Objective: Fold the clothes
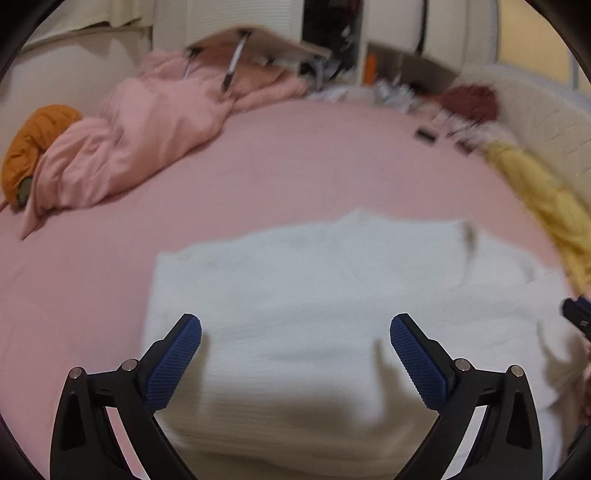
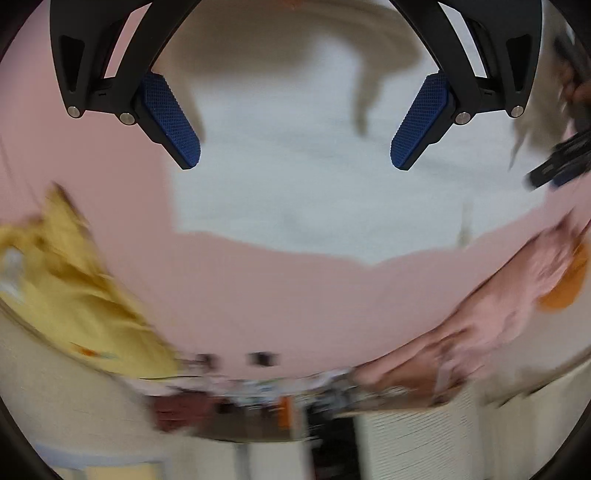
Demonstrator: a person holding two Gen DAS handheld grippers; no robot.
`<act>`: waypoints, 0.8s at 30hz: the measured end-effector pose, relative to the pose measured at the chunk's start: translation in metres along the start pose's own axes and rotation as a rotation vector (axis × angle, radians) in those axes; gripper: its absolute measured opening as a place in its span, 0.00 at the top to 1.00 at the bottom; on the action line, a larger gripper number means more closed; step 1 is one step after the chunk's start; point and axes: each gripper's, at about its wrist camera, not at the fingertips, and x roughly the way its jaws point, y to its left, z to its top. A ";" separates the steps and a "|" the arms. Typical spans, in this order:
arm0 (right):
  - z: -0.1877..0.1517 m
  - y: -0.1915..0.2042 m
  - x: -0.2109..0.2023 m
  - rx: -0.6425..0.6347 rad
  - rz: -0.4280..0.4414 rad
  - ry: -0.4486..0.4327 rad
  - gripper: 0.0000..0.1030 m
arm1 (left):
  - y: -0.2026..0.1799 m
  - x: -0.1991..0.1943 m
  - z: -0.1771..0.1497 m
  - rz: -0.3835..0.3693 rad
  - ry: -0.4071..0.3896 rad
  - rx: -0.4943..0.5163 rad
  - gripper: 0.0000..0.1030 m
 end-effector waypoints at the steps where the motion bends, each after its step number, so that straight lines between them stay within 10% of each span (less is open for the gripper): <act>1: -0.005 0.004 0.011 -0.029 -0.009 0.035 0.00 | 0.006 0.010 -0.006 -0.001 0.033 0.002 0.01; 8: -0.025 -0.011 0.030 -0.022 -0.119 0.090 0.00 | 0.009 -0.003 -0.008 0.039 0.018 0.031 0.01; 15: -0.055 0.042 -0.109 -0.096 -0.137 0.027 0.00 | 0.015 -0.135 -0.053 0.060 0.001 0.004 0.01; 24: -0.145 0.067 -0.246 0.023 -0.134 0.155 0.00 | -0.003 -0.291 -0.169 0.001 0.114 -0.012 0.01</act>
